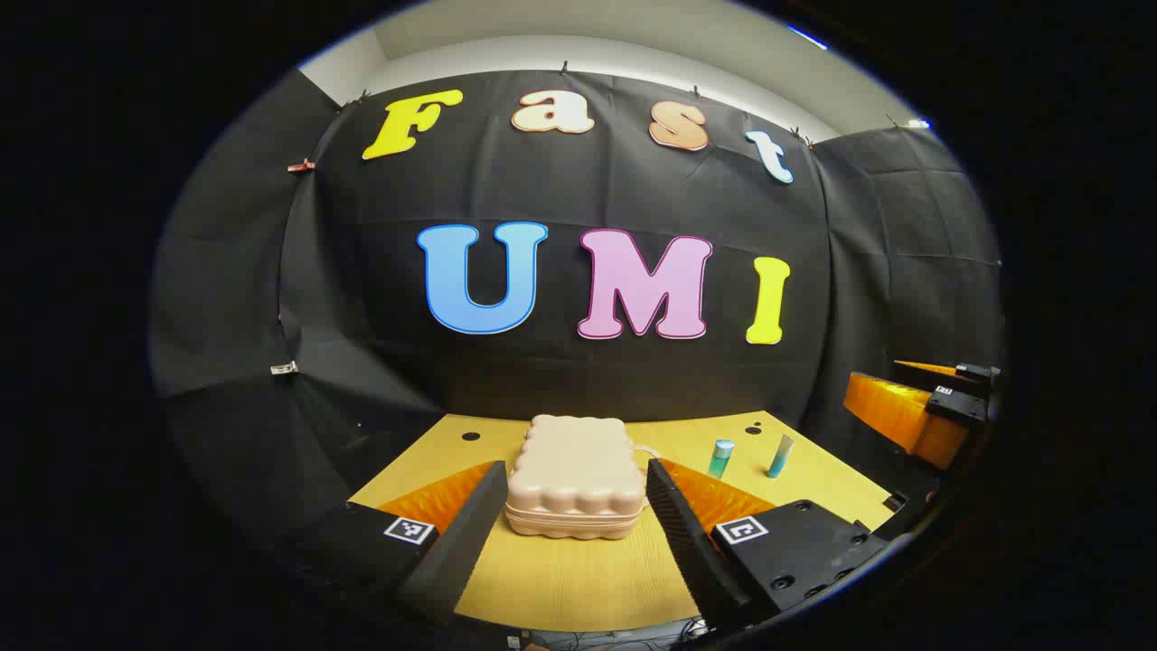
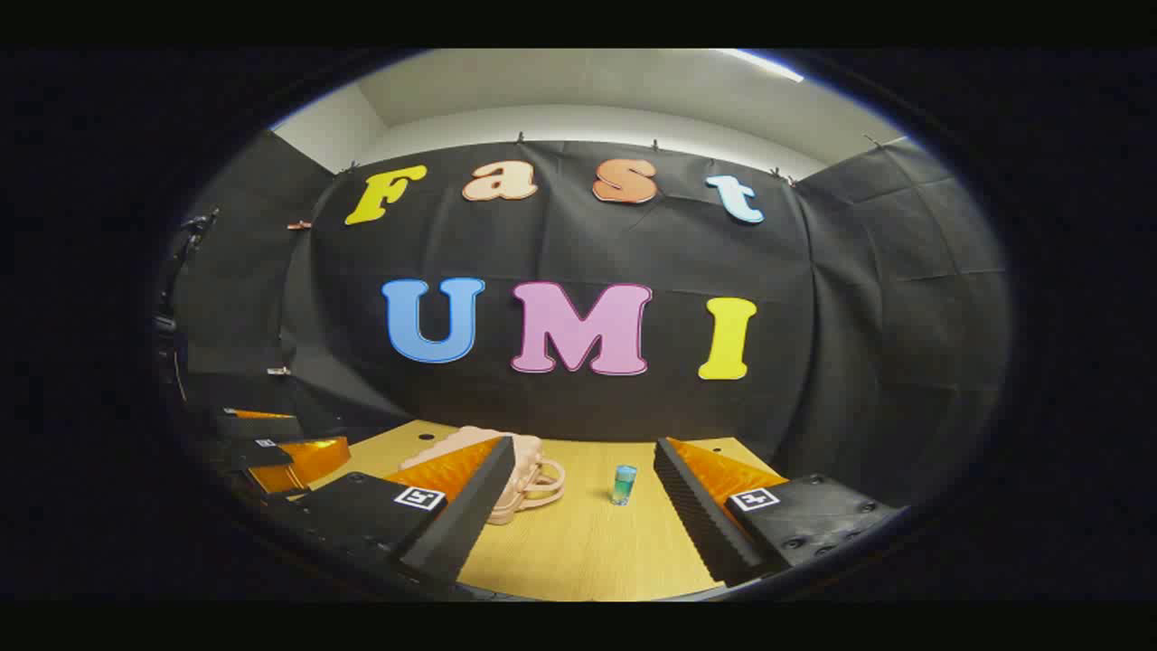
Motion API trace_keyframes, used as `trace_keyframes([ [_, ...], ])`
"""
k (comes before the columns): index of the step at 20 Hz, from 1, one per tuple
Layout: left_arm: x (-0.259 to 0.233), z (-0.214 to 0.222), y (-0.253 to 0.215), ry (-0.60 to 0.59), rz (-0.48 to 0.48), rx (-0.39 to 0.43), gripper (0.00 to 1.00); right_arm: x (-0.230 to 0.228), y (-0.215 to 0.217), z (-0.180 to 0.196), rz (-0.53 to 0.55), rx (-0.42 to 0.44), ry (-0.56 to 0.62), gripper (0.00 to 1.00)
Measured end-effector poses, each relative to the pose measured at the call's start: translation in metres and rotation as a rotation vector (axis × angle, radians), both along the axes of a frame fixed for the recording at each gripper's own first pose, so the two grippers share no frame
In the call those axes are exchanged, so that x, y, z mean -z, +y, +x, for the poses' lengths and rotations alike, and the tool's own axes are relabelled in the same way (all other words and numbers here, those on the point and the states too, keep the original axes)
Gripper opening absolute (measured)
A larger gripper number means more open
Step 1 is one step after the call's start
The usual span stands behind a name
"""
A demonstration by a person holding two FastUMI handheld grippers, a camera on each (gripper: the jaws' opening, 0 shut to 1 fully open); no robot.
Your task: First open the suitcase, pack the skin care products into it, and then close the suitcase.
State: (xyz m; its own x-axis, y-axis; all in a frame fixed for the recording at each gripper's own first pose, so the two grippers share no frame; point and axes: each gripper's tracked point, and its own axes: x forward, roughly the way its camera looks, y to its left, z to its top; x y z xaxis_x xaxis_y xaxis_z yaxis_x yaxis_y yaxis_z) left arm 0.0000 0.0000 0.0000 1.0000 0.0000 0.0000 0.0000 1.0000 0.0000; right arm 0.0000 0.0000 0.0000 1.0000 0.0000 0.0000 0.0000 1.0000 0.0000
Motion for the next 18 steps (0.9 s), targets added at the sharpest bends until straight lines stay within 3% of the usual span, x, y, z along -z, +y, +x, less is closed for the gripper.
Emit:
trace_keyframes([
  [1,0.001,0.0,0.0,0.0,0.004,0.002,0.97,0.0,-0.001,0.0,0.0,0.003,0.002,0.92],
  [2,0.0,0.0,0.0,-0.004,0.007,0.004,0.97,0.001,-0.002,-0.002,0.0,0.006,0.004,0.91],
  [3,-0.001,0.0,0.0,-0.007,0.009,0.007,0.97,0.002,-0.002,-0.004,0.0,0.008,0.006,0.91],
  [4,-0.002,0.001,-0.001,-0.008,0.009,0.01,0.97,0.002,-0.003,-0.005,-0.002,0.011,0.008,0.98],
  [8,-0.005,-0.001,-0.008,-0.02,-0.028,0.037,0.97,0.001,-0.007,-0.006,0.001,0.02,0.01,0.98],
  [18,0.001,0.006,-0.014,-0.005,0.001,0.042,0.97,0.013,-0.004,-0.001,0.004,-0.001,0.044,0.98],
])
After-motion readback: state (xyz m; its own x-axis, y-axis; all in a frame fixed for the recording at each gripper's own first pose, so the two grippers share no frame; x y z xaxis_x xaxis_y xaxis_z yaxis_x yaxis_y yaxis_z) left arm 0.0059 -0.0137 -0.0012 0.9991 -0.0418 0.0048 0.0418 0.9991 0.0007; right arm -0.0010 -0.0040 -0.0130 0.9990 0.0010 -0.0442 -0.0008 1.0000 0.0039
